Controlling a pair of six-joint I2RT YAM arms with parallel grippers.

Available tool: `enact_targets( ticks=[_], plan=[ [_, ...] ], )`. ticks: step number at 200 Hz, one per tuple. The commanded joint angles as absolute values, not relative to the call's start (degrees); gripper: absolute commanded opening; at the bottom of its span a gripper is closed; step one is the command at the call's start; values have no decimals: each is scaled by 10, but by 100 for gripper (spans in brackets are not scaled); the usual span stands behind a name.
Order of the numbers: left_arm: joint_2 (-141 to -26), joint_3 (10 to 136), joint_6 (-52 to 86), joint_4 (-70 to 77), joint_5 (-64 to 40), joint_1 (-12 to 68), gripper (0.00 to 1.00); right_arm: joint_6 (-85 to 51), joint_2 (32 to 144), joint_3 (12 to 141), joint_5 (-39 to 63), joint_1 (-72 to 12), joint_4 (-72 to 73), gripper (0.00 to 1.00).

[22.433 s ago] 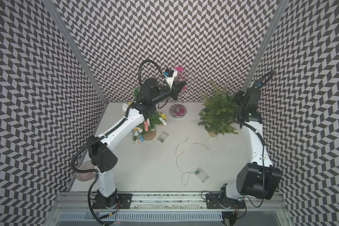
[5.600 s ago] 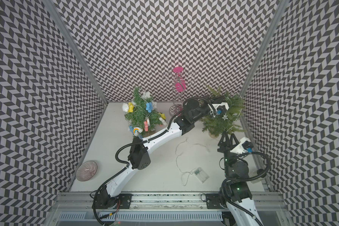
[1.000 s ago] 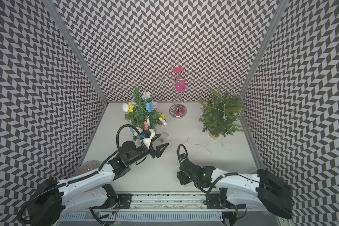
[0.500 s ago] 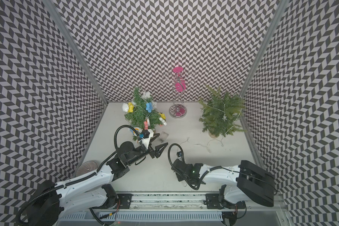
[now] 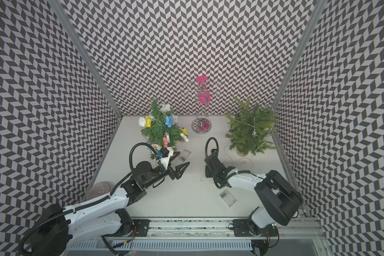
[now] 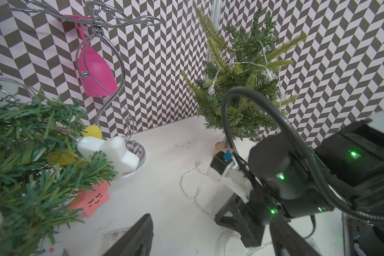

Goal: Wrap string light around the christmas tree
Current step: Adjust the light string at the center of the board, then pick up the light string from the center of the board.

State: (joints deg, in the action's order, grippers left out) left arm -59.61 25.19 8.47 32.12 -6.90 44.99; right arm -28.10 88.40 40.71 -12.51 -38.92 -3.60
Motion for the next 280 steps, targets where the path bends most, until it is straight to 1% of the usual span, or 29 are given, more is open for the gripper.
enact_targets(
  ticks=[1,16,27,36,43,53,70,77,89,106,120,133,140,162,179,194,209,223,250,280],
  plan=[
    [-608,247,88,343,-74,447,82,-237,925,475,-109,-377,11,0],
    [-621,252,89,347,-80,447,82,-230,955,522,-108,-372,-6,0],
    [-627,253,88,348,-85,447,81,-226,961,542,-102,-373,-29,5],
    [-630,253,89,349,-84,447,81,-227,952,543,-99,-373,-39,14],
    [-629,251,89,351,-84,447,81,-227,938,538,-101,-374,-51,28],
    [-630,247,92,356,-85,447,81,-233,908,521,-104,-374,-58,40],
    [-631,244,95,361,-93,447,82,-242,850,478,-95,-374,-57,53],
    [-631,243,95,361,-95,448,82,-241,829,465,-91,-374,-59,56],
    [-630,241,96,362,-96,448,82,-241,796,447,-84,-374,-79,57],
    [-624,238,97,361,-93,447,82,-244,736,397,-45,-386,-88,57],
    [-617,237,98,359,-98,447,82,-274,698,362,-51,-399,-124,60],
    [-613,236,99,361,-107,448,82,-304,681,351,-89,-428,-182,62],
    [-612,236,100,361,-111,448,81,-315,674,341,-95,-443,-193,63],
    [-613,233,102,368,-123,448,81,-311,671,321,-67,-457,-179,69],
    [-615,234,101,368,-129,448,81,-313,695,322,-93,-456,-203,71],
    [-612,235,100,365,-130,448,81,-318,716,331,-115,-457,-240,70],
    [-608,233,100,367,-130,448,81,-315,716,324,-107,-456,-224,70],
    [-603,232,99,365,-129,448,81,-316,727,326,-109,-456,-228,68],
    [-592,229,99,363,-130,448,81,-311,746,329,-105,-456,-229,67],
    [-591,228,100,365,-129,448,81,-303,779,337,-92,-460,-235,59]
  ],
)
